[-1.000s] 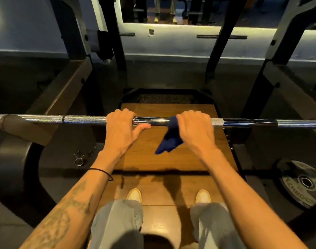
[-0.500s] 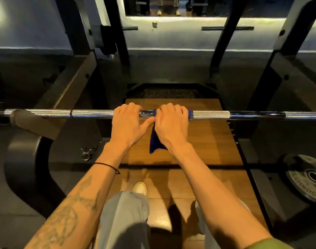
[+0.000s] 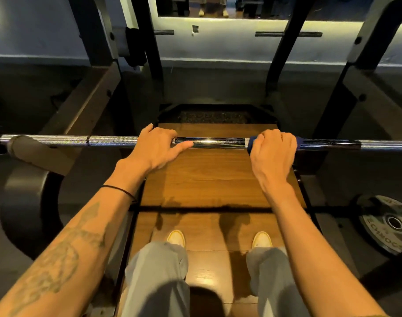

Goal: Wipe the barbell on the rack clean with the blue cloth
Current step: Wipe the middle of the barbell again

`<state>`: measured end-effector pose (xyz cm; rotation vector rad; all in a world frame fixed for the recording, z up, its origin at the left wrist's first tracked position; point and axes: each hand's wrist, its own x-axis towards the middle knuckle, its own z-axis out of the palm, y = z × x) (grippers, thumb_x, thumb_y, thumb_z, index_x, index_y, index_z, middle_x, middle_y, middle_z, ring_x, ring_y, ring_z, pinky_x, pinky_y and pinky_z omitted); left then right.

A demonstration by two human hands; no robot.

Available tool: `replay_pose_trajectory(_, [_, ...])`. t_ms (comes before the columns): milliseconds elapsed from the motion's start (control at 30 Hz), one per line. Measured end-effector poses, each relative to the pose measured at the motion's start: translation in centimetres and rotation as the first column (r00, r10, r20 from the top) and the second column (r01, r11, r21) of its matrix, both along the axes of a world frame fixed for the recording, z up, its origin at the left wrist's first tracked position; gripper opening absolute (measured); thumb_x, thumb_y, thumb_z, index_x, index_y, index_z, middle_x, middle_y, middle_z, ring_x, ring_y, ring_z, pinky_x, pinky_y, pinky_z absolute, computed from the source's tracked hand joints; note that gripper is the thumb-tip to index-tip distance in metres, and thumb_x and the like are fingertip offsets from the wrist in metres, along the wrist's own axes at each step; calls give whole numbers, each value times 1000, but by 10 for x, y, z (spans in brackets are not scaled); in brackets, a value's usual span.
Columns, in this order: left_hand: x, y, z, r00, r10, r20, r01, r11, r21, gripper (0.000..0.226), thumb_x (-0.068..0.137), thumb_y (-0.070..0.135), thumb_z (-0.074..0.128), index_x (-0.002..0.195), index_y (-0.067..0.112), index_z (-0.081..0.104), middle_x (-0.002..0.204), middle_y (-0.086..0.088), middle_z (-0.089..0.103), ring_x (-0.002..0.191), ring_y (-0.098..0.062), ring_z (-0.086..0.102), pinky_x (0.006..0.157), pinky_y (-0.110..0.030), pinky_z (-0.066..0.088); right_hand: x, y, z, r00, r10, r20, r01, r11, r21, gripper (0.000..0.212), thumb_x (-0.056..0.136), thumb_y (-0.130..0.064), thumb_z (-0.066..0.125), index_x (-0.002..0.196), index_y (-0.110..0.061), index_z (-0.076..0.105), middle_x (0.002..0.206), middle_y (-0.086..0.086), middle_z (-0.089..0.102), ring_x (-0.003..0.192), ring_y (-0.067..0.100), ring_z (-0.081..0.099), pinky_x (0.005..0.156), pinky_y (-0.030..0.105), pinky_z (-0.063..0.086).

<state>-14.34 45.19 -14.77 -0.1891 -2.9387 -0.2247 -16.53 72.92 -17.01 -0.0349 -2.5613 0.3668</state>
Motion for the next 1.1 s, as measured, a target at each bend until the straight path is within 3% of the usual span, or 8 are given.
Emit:
replay_pose_trajectory(167, [14,9,-16,967,74,-242,-69,997,27,73,87,79,29,95,20,71,80,2,65,74,-18,57,71,-40,40,15,-72,9,994,51,94,-61,992,111,36,100,-27,32,75,-20,58,78,3,60,74,25,53,75,43,37])
replay_pose_trajectory(300, [17,10,-23,955,66,-288,-65,998,14,60,91,71,37,99,20,67,85,0,63,77,-21,55,73,-37,33,28,-120,7,964,258,64,-264,958,116,28,102,-30,38,91,-20,62,88,0,62,83,22,56,83,39,40])
replay_pose_trajectory(433, [21,14,-30,929,91,-358,-63,994,89,54,90,68,48,101,18,66,86,-1,60,79,-24,53,76,-40,35,14,-79,3,902,430,32,-431,895,113,31,102,-35,41,94,-19,66,86,2,64,80,28,57,75,41,35])
replay_pose_trajectory(633, [27,19,-35,887,103,-450,-1,975,221,46,90,61,60,100,17,66,90,1,61,85,-20,55,83,-38,38,2,26,-2,977,208,-49,-203,974,99,29,103,-32,44,87,-15,62,84,7,59,80,32,54,76,40,30])
replay_pose_trajectory(800, [30,28,-42,869,154,-471,5,948,319,46,92,58,60,106,14,65,101,0,63,98,-17,56,94,-30,32,7,4,-8,996,0,-92,-6,998,-60,28,97,-23,41,84,-10,61,85,12,60,82,34,52,88,47,36])
replay_pose_trajectory(900, [31,29,-45,871,156,-466,11,941,337,39,93,50,62,110,14,64,105,0,62,102,-17,54,99,-32,32,12,-54,-5,994,96,-49,-96,995,-15,30,96,-26,39,77,-14,59,78,8,58,75,32,53,78,48,38])
replay_pose_trajectory(1000, [35,27,-39,874,145,-464,49,924,380,24,93,35,63,108,15,64,104,1,62,101,-16,53,96,-28,31,27,-128,-3,965,261,16,-261,965,33,25,97,-29,41,84,-18,59,83,3,59,78,26,54,80,44,39])
replay_pose_trajectory(1100, [38,25,-32,894,110,-434,66,927,369,16,91,23,65,106,19,64,104,5,63,100,-13,54,91,-22,30,27,-140,-5,929,369,-4,-368,927,73,23,99,-28,43,87,-18,61,82,1,59,76,23,54,78,41,39])
